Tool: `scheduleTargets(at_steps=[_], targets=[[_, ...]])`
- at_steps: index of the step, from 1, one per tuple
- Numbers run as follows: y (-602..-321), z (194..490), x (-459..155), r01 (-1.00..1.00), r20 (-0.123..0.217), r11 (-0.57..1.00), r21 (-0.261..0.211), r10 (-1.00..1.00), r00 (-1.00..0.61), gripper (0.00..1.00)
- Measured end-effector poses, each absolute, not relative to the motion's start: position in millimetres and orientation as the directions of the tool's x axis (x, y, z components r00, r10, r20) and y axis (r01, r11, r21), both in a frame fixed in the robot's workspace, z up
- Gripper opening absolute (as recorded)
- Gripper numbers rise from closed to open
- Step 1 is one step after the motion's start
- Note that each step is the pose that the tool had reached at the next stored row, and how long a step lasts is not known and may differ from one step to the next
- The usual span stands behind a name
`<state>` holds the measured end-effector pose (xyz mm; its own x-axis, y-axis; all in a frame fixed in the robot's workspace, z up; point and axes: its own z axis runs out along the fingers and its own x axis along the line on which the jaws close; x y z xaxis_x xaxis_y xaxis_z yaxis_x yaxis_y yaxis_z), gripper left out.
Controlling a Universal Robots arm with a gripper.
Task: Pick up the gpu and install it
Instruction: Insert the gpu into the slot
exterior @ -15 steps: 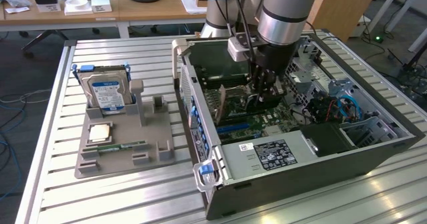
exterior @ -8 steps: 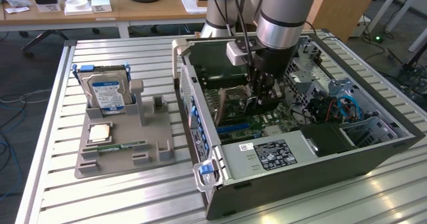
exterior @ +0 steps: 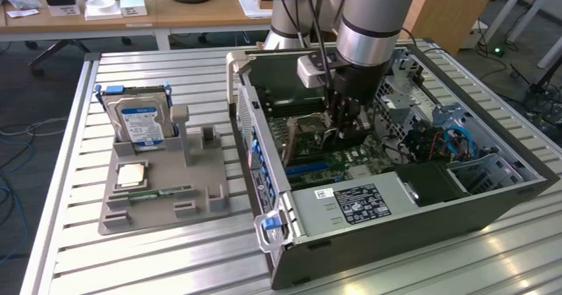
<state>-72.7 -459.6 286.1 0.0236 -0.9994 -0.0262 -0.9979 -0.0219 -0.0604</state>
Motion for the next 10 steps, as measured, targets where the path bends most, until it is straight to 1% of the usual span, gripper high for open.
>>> scheduleTargets(at_steps=[10], targets=[[-459.8,278.4,-78.0,-0.998,-0.025,-0.022,-0.060,-0.999,0.024,0.26]])
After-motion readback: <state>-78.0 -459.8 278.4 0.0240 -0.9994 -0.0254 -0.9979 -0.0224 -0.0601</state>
